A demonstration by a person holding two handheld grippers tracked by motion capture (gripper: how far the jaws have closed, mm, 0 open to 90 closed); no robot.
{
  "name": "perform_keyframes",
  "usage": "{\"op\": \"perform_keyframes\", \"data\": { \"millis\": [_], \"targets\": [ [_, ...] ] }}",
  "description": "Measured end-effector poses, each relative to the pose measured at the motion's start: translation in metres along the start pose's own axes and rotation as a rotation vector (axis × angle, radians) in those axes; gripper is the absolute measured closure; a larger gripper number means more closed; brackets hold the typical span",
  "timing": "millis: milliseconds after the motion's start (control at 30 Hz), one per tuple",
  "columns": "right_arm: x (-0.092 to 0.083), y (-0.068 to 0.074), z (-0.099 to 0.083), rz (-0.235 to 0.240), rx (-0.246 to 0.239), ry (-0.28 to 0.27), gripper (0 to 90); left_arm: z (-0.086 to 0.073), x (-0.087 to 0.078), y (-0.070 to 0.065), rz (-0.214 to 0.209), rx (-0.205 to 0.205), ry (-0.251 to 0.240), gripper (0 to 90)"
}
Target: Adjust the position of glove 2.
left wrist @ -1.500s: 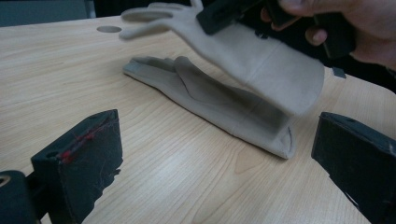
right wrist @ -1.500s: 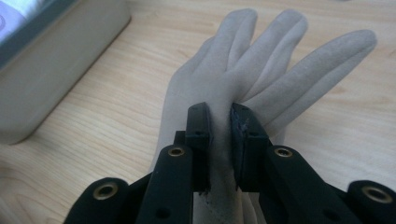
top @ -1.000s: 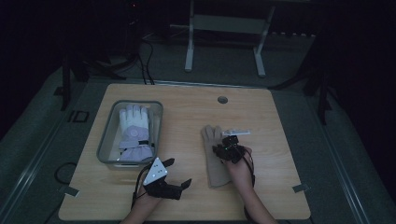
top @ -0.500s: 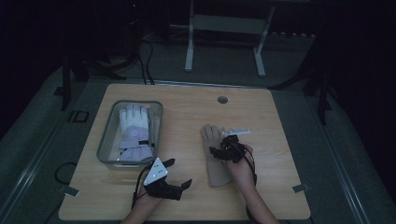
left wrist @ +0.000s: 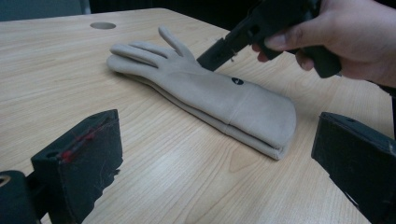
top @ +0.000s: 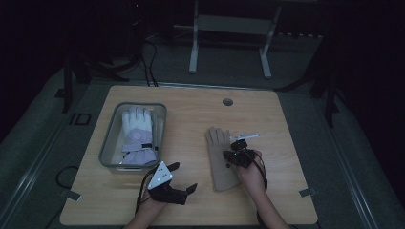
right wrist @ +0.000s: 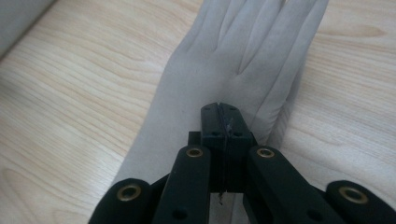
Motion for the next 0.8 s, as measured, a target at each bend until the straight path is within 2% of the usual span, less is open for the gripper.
{"op": "perform_keyframes", "data": {
  "millis": [167,300,367,467,600,667,700,733,800],
  "targets": [
    [0.011,0.0,-0.007,-0.014,-0.001,0.024,89.8,0.0,0.001,-0.001,-0.006,-0.005,0.0,2.4],
    [0.01,-0.003,-0.008,0.004,0.02,0.011,88.8,0.0,0.001,-0.001,-0.001,-0.008,0.003,2.4],
    [0.007,-0.004,-0.007,0.01,0.023,0.001,84.1,0.001,0.002,-0.002,0.0,-0.01,0.005,2.4],
    [-0.002,-0.007,-0.006,0.014,0.016,-0.028,72.1,0.001,0.002,-0.003,0.004,-0.012,0.006,2.4],
    [-0.015,-0.012,-0.005,0.023,-0.024,-0.09,40.5,0.003,0.006,-0.007,0.029,-0.013,0.022,2.4],
    [-0.019,-0.016,-0.005,0.025,-0.047,-0.096,26.7,0.003,0.008,-0.008,0.025,-0.021,0.023,2.4],
    [-0.021,-0.016,-0.006,0.036,-0.063,-0.091,15.7,0.003,0.01,-0.009,0.036,-0.027,0.036,2.4],
    [-0.022,-0.017,-0.006,0.047,-0.064,-0.095,12.5,0.002,0.012,-0.01,0.032,-0.034,0.04,2.4],
    [-0.024,-0.02,-0.008,0.073,-0.086,-0.084,12.2,0.002,0.015,-0.011,0.025,-0.043,0.059,2.4]
  ]
}}
Point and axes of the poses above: each handheld gripper's, and its own axes: x roughly forward along the jaws, z roughly out of its top, y roughly to its left, the point moved 2 cm from there along x, roughly forward along the jaws, and after that the axes turned 12 degrees about -x, right-handed, at the moved point
